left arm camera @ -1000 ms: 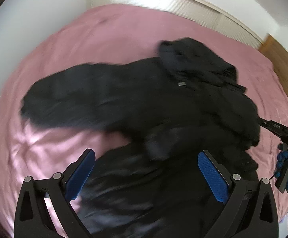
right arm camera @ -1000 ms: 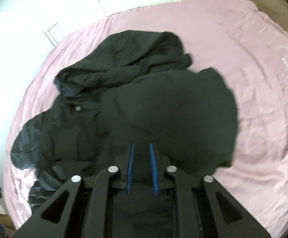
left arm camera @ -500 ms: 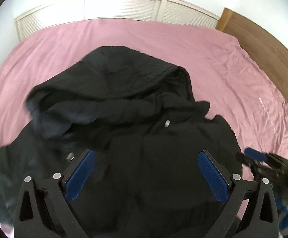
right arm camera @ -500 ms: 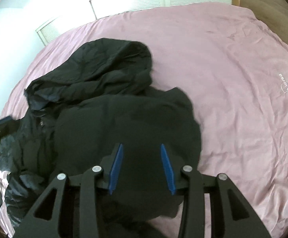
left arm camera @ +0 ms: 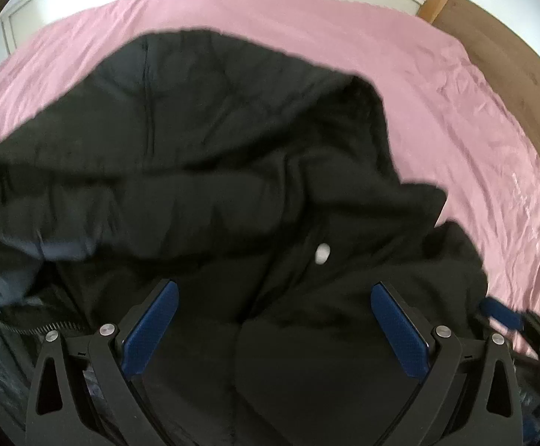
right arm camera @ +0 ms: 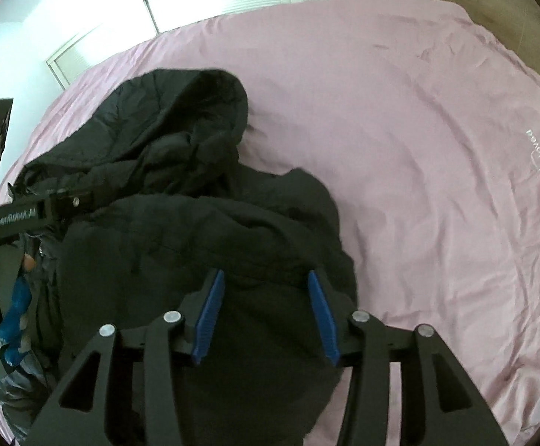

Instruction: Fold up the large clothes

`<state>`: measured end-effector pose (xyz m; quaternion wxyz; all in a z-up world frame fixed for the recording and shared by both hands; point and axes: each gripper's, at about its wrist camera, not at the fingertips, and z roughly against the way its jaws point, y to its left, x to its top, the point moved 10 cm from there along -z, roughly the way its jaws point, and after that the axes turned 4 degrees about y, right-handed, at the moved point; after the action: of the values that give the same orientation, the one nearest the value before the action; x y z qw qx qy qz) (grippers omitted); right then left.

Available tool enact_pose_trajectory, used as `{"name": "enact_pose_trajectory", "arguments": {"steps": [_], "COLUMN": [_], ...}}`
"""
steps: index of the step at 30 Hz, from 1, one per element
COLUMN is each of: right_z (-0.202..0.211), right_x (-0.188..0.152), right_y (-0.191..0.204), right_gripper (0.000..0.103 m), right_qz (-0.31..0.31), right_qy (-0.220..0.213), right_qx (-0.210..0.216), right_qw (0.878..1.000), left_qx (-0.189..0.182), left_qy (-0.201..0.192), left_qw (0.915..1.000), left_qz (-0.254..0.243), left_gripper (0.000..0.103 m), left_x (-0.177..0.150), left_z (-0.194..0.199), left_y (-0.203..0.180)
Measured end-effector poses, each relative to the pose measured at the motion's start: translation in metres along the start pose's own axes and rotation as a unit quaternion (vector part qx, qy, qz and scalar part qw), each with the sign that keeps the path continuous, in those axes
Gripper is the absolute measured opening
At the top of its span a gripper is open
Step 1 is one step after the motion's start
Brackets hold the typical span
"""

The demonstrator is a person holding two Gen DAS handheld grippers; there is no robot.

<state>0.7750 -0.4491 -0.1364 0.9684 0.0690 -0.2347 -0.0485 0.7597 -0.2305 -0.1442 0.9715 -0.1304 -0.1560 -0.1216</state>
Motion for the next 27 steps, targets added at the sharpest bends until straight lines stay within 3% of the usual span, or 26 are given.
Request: {"name": "enact_pose_trajectory", "arguments": {"steps": [8,19,23,27], "right_z": [-0.021,-0.027,-0.029,-0.031], "right_x": [-0.006,-0.032,-0.035,-0.039], "right_y": [0.012,0.039,0.047,0.051], "right_gripper": [0.053,0.056,0.056,0.056], "right_qz": [0.022,0.080,0.086,0.098], "right_qy": [0.005,0.014,0.017,0.020], "right_qx": [0.003,0.013,0.014,0.007], "right_qw": [1.000,0.997,0.996,0.995], "left_qx": [-0.032,-0.085,-0.064,-0.037], "left_qy": [0.040,0.057,0.033,-0.010], "left_qw": [0.9986,0.9941,0.9969,0.9990], "left_qz": [0.012,0.037,0.032,0.024], "left_gripper": [0.102,0.102,0.102,0.102], "left_x": [-0.068,-0.165,-0.169,-0.140], "left_z": [-0.003,0.043,0.064,0.085], "left_y": [0.004,-0.019,-0.014,-0.007]}}
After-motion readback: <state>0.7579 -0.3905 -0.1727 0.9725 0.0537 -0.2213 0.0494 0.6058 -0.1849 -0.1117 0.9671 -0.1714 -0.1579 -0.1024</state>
